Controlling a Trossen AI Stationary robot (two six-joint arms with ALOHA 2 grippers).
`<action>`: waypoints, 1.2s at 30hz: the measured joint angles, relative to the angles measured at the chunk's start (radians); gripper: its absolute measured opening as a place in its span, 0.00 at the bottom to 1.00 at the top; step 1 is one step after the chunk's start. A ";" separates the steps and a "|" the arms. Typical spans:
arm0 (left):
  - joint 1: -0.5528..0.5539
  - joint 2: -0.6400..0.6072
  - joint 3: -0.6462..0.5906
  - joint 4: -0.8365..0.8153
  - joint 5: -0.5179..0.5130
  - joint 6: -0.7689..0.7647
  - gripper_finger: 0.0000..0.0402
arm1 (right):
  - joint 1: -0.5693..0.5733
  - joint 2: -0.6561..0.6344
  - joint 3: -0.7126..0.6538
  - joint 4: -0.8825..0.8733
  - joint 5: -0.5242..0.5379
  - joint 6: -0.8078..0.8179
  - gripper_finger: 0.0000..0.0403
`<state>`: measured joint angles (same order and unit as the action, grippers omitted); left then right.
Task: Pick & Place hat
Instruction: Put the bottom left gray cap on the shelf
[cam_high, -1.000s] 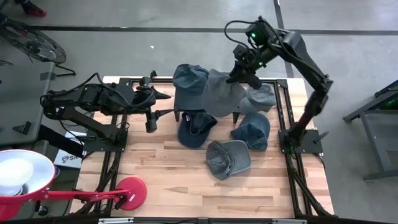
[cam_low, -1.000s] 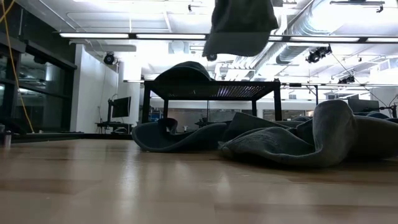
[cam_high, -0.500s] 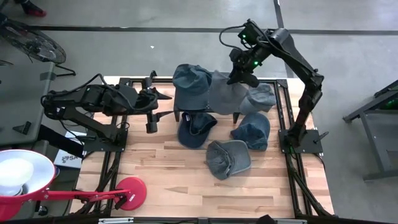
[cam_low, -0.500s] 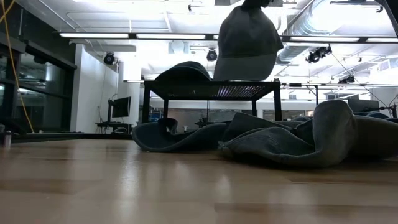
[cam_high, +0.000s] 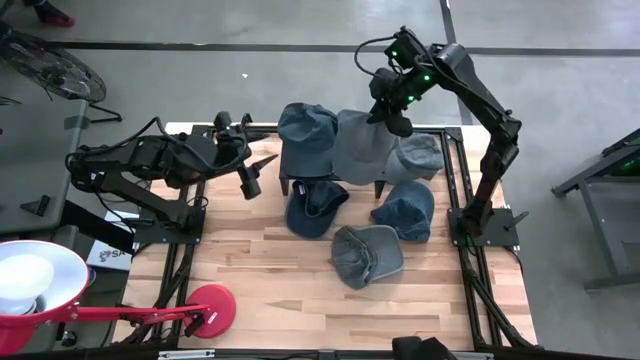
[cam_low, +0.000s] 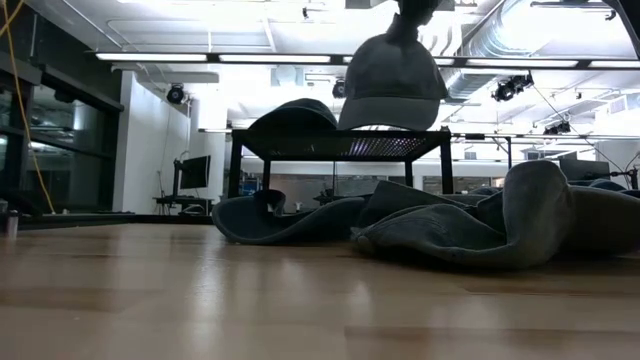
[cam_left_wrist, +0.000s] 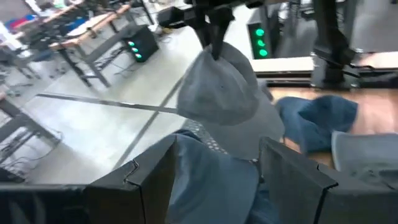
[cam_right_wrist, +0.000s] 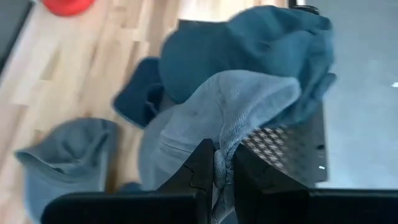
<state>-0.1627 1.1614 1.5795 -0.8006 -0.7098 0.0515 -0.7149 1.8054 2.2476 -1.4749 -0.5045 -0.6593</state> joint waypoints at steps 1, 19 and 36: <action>0.000 0.000 0.000 0.000 -0.013 0.000 0.55 | -0.001 0.002 0.000 0.006 0.009 -0.015 0.06; 0.000 0.010 0.000 -0.002 -0.145 -0.004 0.55 | -0.012 0.039 0.000 0.137 0.084 -0.211 0.06; 0.000 0.022 0.000 0.000 -0.175 0.004 0.55 | -0.011 0.057 0.001 0.126 0.114 -0.170 0.06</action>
<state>-0.1627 1.1834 1.5799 -0.8009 -0.8852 0.0553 -0.7258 1.8621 2.2486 -1.3493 -0.3909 -0.8294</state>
